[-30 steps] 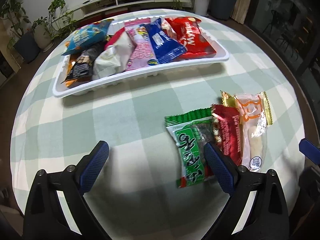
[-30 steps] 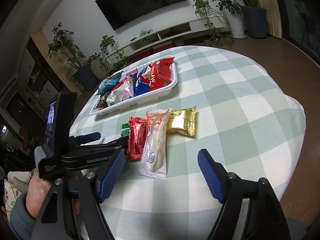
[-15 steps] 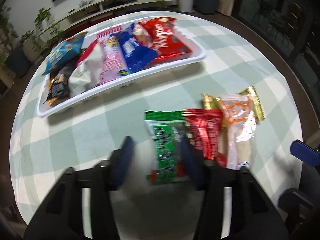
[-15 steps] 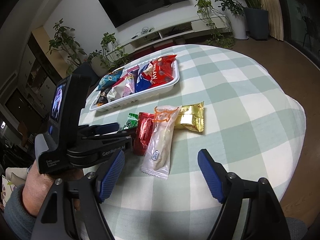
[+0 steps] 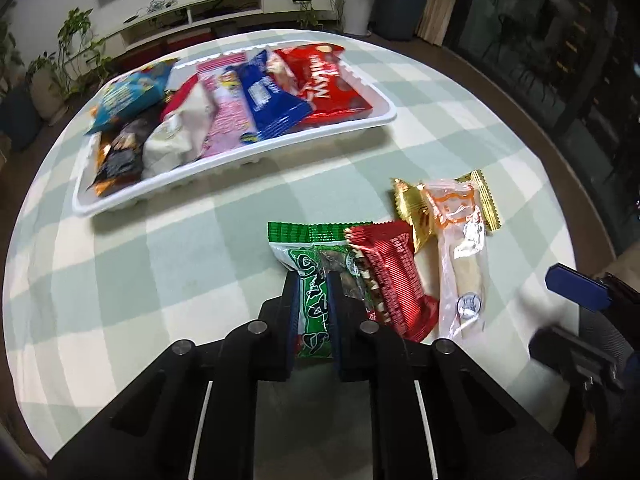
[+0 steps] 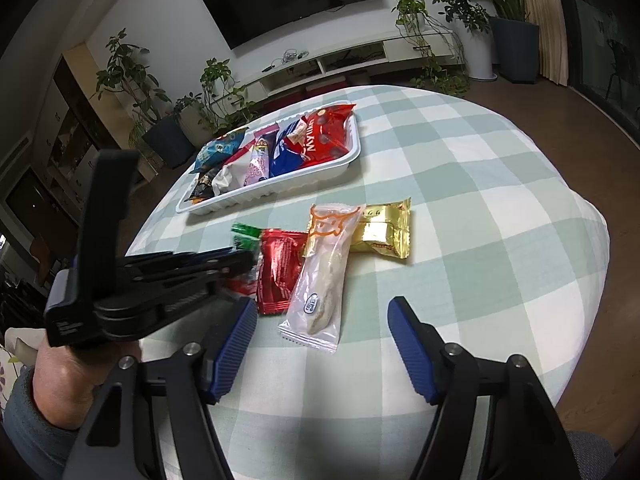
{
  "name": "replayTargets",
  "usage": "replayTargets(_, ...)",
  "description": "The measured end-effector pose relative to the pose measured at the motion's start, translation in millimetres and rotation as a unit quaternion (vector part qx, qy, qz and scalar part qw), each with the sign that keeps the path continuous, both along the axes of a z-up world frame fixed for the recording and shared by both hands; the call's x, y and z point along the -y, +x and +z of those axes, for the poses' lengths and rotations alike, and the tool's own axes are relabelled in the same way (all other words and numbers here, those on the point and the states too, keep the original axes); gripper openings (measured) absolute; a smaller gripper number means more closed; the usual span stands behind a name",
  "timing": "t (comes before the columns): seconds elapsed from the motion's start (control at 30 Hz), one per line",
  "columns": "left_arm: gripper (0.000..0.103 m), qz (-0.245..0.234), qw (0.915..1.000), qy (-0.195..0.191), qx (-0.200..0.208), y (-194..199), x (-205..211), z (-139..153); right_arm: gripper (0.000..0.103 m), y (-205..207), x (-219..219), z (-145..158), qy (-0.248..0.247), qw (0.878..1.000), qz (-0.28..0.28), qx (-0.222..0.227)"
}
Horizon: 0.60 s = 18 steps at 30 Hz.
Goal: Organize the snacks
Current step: 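Grasp the green packet with the left gripper while the right gripper approaches the clear wrapped bar, then grasp the clear wrapped bar with orange print with the right gripper while the left gripper holds the green packet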
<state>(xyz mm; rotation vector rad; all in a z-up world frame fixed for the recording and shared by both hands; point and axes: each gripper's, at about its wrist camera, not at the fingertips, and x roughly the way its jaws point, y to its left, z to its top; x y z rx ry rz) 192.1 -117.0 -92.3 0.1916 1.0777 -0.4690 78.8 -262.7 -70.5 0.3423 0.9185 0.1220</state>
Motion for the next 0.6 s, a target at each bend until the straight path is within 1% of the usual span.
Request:
replayTargets(0.13, 0.011, 0.015, 0.9998, -0.017, -0.002, -10.8, -21.1, 2.5, 0.071, 4.5, -1.9, -1.1, -0.006, 1.0, 0.0, -0.004)
replayTargets(0.4, 0.01, 0.044, 0.996, -0.077, 0.001, -32.1, -62.8, 15.5, 0.071, 21.3, -10.9, -3.8, -0.033, 0.999, 0.01, -0.02)
replayTargets(0.53, 0.011, 0.059, 0.9934, -0.098, 0.005, -38.5, -80.8, 23.9, 0.071, 37.3, -11.8, -11.5, -0.045, 0.998, 0.01, -0.045)
replayTargets(0.6, 0.01, 0.065, 0.9918, -0.11, 0.006, -42.2, -88.9, 27.6, 0.068, 42.6, -13.4, -15.3, -0.049, 0.997, 0.012, -0.053)
